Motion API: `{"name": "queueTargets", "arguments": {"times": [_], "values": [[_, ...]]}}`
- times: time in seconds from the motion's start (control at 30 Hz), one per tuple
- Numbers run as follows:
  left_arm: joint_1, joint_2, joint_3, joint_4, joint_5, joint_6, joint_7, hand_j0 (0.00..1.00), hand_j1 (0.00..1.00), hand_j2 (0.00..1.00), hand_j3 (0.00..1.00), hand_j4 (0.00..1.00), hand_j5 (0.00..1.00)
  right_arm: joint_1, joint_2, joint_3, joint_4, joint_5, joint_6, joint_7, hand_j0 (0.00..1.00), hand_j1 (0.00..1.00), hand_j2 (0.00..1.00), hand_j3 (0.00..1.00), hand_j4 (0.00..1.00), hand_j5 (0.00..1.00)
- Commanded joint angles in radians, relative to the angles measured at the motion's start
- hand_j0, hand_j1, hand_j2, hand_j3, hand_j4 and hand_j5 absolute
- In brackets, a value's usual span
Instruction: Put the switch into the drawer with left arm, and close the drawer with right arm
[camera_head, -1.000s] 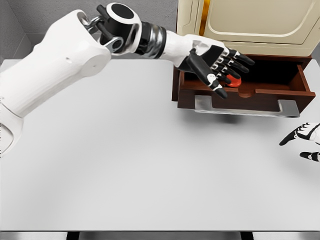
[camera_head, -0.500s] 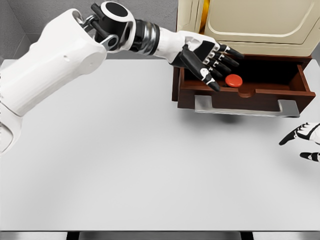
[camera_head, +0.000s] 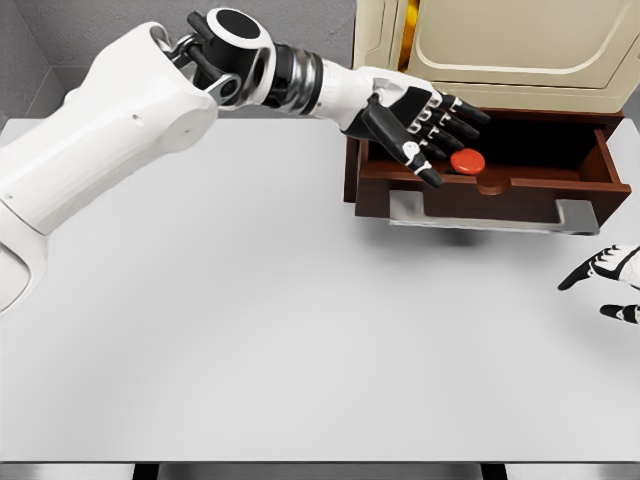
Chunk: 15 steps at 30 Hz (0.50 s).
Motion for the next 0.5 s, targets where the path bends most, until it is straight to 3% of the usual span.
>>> {"name": "queueTargets", "arguments": {"times": [0.0,0.47], "values": [[0.0,0.002,0.001,-0.007,0.008,0.002,0.0,1.0,1.0,1.0,1.0,1.0,1.0,0.0,-0.002,0.0,0.0,-0.007,0.003,0.0,0.67,0.67,0.67,0.67,0.67,0.67],[0.005,-0.036,-0.011,-0.007,0.003,-0.015,0.0,1.0,1.0,1.0,1.0,1.0,1.0,0.002,-0.002,0.001,0.0,-0.007,0.003,0.0,0.68,0.68,0.68,0.68,0.68,0.68]]}}
